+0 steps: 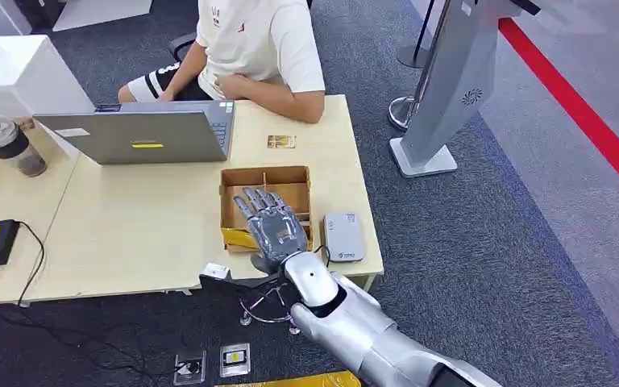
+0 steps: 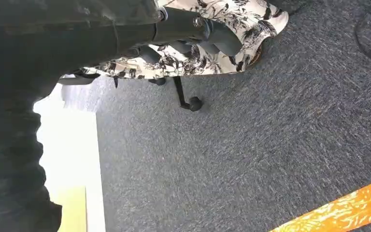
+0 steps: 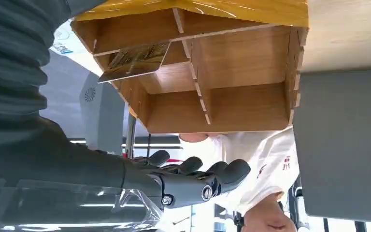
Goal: Pass the card to the sensor for recognition and then transmit it.
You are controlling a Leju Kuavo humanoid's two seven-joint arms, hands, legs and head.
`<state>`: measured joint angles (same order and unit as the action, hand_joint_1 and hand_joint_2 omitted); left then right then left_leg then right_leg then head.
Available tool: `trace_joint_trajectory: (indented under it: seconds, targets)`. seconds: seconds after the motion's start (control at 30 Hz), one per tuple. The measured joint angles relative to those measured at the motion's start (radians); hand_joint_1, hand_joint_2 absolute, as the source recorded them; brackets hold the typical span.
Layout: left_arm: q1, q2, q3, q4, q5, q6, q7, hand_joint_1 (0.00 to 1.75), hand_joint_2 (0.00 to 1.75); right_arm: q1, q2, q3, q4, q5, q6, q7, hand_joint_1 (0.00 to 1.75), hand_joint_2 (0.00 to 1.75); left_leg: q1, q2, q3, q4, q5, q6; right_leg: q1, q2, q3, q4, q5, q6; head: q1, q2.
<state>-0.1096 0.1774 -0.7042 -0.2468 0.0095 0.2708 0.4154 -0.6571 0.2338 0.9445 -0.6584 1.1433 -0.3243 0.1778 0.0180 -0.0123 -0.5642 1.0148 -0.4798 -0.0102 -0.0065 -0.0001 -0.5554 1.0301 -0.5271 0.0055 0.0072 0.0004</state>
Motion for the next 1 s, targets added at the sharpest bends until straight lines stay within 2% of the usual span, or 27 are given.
trace_joint_trajectory:
  seconds: [1.0]
  targets:
    - [0.000,0.000,0.000,0.000,0.000,0.000,0.000,0.00,1.75,0.001,0.000,0.000,0.000,0.000,0.000,0.000,0.00,1.75,0.000,0.000,0.000,0.000,0.000,0.000,0.000,0.000,0.000,0.000,0.000,0.000,0.000,0.000]
